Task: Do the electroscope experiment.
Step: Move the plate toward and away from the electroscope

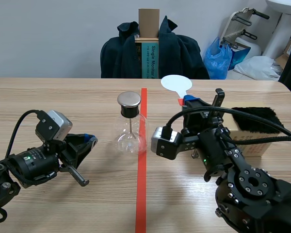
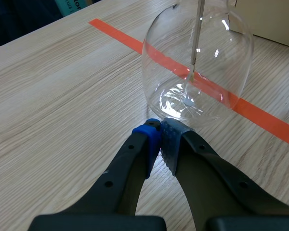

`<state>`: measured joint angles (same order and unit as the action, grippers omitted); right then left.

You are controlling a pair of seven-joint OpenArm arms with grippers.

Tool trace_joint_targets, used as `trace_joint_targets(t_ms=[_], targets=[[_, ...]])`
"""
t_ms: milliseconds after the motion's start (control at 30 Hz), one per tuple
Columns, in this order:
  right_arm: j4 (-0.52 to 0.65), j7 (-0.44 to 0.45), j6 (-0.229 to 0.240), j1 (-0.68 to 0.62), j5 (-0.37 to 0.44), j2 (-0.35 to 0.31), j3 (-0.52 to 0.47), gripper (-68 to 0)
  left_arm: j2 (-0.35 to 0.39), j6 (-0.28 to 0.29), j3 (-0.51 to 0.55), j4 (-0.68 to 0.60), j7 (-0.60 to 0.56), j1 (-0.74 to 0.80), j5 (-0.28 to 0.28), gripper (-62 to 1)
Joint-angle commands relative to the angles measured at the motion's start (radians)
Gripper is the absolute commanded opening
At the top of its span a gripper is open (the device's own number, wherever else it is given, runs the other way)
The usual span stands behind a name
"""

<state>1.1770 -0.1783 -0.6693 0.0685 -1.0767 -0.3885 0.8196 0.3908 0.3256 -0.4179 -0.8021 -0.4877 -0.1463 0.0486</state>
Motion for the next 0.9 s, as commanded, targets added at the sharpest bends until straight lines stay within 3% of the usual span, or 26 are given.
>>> trace_joint_targets(t_ms=[0,133,600,867], targets=[[0.014,-0.003,-0.011,0.014,0.0,-0.005,-0.013,-66.9,0.004,0.002,0.001,-0.024,-0.018,-0.003,0.006,-57.7],[0.014,0.023,-0.012,0.014,-0.001,-0.005,-0.013,-66.9,0.004,0.002,0.001,-0.024,-0.018,-0.003,0.006,-57.7],[0.014,0.284,-0.019,0.014,-0.016,-0.005,-0.013,-66.9,0.003,0.002,0.001,-0.024,-0.018,-0.003,0.006,-57.7],[0.014,0.373,-0.019,0.014,-0.017,-0.005,-0.013,-66.9,0.003,0.002,0.001,-0.024,-0.018,-0.003,0.006,-57.7]])
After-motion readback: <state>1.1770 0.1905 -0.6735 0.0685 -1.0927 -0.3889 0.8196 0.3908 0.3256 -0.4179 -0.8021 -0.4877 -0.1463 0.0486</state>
